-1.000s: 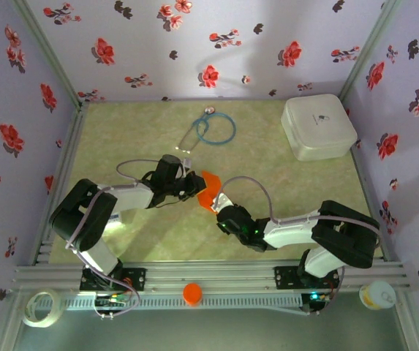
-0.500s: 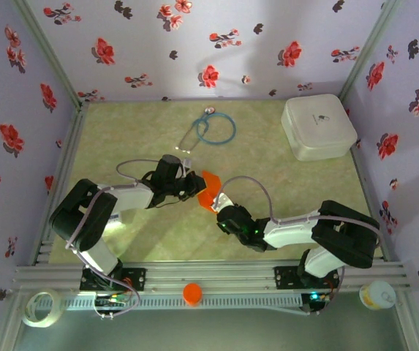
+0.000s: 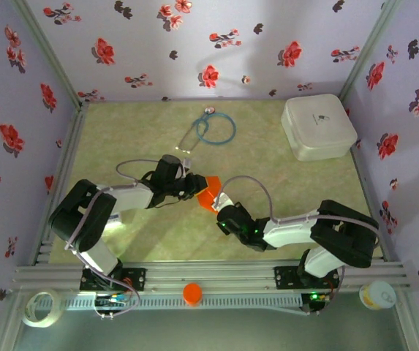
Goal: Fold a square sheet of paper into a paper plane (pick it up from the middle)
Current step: Fourth fold the wing at the center of the table.
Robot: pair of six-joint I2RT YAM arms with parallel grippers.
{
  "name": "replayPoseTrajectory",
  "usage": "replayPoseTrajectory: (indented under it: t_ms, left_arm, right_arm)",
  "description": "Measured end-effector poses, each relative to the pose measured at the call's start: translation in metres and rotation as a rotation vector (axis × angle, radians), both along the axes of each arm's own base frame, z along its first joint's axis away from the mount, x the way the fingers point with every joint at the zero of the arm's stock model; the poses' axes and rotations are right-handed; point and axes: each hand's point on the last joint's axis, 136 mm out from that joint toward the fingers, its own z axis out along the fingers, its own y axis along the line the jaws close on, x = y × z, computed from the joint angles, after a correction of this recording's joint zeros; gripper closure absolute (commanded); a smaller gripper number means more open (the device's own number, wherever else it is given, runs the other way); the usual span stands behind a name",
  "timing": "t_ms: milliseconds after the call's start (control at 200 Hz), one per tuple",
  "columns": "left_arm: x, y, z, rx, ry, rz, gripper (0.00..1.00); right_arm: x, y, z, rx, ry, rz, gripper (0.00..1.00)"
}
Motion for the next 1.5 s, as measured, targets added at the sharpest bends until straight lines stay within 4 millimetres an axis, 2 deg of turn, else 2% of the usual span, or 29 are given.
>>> replayPoseTrajectory:
  t_ms: [440,520,715,1035,1125,1500]
  left_arm:
    - [0.005,0.01,0.021,0.014,-0.062,0.041,0.52]
    - [0.004,0.011,0.02,0.02,-0.06,0.042,0.45]
    - [0.003,0.012,0.017,0.031,-0.051,0.039,0.35]
    - [0.011,0.006,0.003,0.07,0.003,0.038,0.33]
    - [0.014,0.004,-0.001,0.083,0.021,0.037,0.38]
    - [0.011,0.007,-0.018,0.126,0.093,0.041,0.69]
  right_arm:
    - [0.007,0.002,0.002,0.228,0.145,-0.048,1.0]
    - [0.005,0.004,0.003,0.248,0.156,-0.04,0.99]
    - [0.004,0.005,0.004,0.256,0.159,-0.036,0.97]
    - [0.003,0.002,0.001,0.214,0.151,-0.017,0.94]
    - [0.004,0.002,0.002,0.199,0.142,-0.013,0.92]
    - [-0.003,0.005,0.001,0.126,0.111,0.023,0.86]
